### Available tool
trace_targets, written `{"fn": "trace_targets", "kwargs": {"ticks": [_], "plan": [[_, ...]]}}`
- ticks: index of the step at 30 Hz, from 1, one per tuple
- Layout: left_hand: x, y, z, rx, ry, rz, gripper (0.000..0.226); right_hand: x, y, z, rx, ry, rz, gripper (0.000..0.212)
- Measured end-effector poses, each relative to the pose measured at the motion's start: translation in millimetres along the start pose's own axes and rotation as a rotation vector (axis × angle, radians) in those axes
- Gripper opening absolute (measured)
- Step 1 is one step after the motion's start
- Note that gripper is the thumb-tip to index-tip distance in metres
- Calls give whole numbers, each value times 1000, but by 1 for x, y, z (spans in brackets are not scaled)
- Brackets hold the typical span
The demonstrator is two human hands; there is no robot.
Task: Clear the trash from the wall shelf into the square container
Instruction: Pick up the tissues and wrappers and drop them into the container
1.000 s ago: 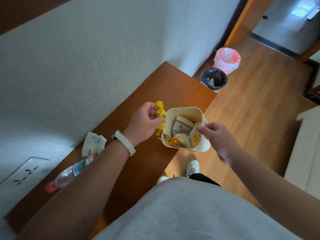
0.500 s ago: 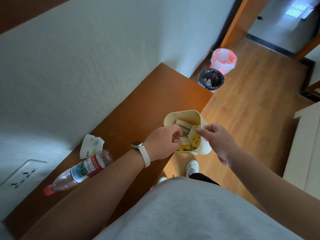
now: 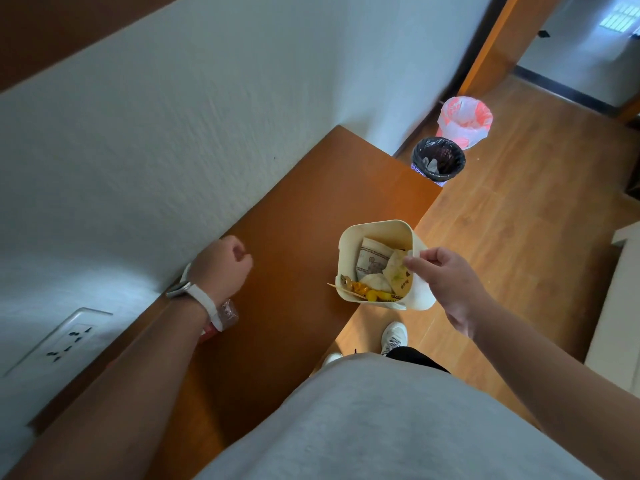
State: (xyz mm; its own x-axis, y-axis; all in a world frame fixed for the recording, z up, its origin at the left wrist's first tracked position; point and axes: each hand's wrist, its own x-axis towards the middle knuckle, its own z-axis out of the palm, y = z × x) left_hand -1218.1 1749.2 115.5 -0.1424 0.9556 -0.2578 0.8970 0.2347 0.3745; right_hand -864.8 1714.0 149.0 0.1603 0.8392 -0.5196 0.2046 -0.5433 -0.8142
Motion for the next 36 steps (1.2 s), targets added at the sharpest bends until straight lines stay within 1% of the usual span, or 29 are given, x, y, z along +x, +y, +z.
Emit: {"fn": "trace_targets", "kwargs": {"ticks": [3,5,7,8,10,13,16,20,23,26,29,32,36], "plan": [[-4,-38,-2,99,-19,-177,39,2,-1,2,7,0,-8,49],[-7,-59,-2,129,-28,-258,47,3,-2,4,9,-7,-11,55],[-9,-68,-3,125,-70,-280,43,4,-4,6,4,-19,-12,57],[-9,-70,-2,105,-102,-280,39,4,-5,7,0,-27,-14,57],[-8,-75,1,32,-156,-337,35,5,-6,8,-5,-30,-21,59],[-6,-89,8,-42,-190,-458,42,6,-8,8,-11,-33,-23,62],[-1,-95,13,-80,-176,-475,43,6,-9,8,-9,-37,-25,54],[7,-88,15,-67,-116,-447,47,7,-9,8,-7,-36,-22,53],[10,-75,16,-51,-69,-399,40,7,-10,8,-8,-43,-17,53],[10,-52,18,-155,-15,-348,33,8,-10,8,-2,-41,-16,52],[5,-24,15,-319,27,-309,23,9,-10,8,3,-41,-16,50],[-7,17,5,-485,62,-180,15,9,-10,7,1,-37,-9,52],[-24,74,-3,-561,35,100,16,11,-9,8,-2,-15,-6,61]]}}
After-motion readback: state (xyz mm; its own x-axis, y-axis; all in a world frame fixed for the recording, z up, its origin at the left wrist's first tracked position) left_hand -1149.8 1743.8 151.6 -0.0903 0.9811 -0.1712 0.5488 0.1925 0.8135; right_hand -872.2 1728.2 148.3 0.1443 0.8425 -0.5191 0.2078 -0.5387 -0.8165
